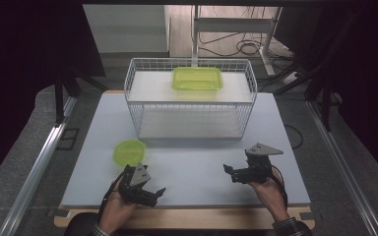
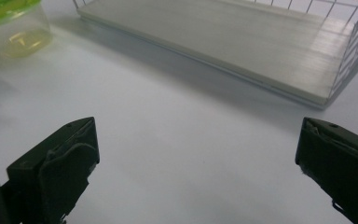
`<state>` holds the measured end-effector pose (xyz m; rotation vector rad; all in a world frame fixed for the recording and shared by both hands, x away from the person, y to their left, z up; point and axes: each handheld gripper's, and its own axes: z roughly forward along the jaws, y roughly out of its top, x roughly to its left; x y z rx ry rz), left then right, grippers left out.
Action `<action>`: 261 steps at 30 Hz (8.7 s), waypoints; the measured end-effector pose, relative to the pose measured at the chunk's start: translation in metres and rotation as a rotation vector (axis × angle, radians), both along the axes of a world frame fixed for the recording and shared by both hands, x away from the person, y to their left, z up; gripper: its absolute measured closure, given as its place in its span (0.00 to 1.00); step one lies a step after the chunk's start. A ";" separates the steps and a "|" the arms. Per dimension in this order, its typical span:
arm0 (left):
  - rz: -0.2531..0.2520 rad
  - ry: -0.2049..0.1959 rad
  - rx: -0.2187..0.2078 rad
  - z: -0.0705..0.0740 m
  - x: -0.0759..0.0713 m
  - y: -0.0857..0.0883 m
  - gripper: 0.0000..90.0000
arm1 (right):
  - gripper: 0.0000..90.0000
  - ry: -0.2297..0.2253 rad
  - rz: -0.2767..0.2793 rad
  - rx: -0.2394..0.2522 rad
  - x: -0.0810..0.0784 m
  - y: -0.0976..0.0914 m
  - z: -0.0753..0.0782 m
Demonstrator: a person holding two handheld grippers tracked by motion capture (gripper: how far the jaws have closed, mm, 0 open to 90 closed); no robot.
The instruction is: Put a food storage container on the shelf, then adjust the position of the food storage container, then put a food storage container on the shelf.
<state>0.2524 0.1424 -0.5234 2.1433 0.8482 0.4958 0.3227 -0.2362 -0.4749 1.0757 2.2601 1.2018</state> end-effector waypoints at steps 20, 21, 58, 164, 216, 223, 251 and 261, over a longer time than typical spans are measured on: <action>-0.008 0.028 -0.010 0.002 0.000 -0.003 0.03 | 0.00 0.071 0.015 -0.032 -0.007 -0.006 -0.029; -0.008 0.032 -0.011 0.002 0.000 -0.003 0.03 | 0.00 0.073 0.015 -0.032 -0.006 -0.006 -0.030; 0.256 0.026 -0.099 0.055 0.063 0.099 1.00 | 0.00 0.070 0.011 -0.053 -0.004 -0.005 -0.033; -0.070 0.214 -0.062 0.001 0.049 -0.013 1.00 | 0.02 0.113 0.058 -0.083 -0.003 -0.001 -0.041; 0.021 0.067 -0.033 -0.005 0.008 0.011 0.00 | 0.01 0.103 0.078 0.005 -0.004 -0.002 -0.034; 0.015 0.061 0.014 -0.007 0.006 0.010 0.00 | 0.03 0.143 0.117 0.022 -0.001 -0.002 -0.034; 0.013 0.045 0.051 -0.008 0.001 0.013 0.01 | 0.17 0.308 0.176 0.146 0.035 0.035 0.003; 0.010 0.045 0.055 -0.008 0.001 0.013 0.01 | 0.49 0.438 0.189 0.217 0.058 0.045 -0.007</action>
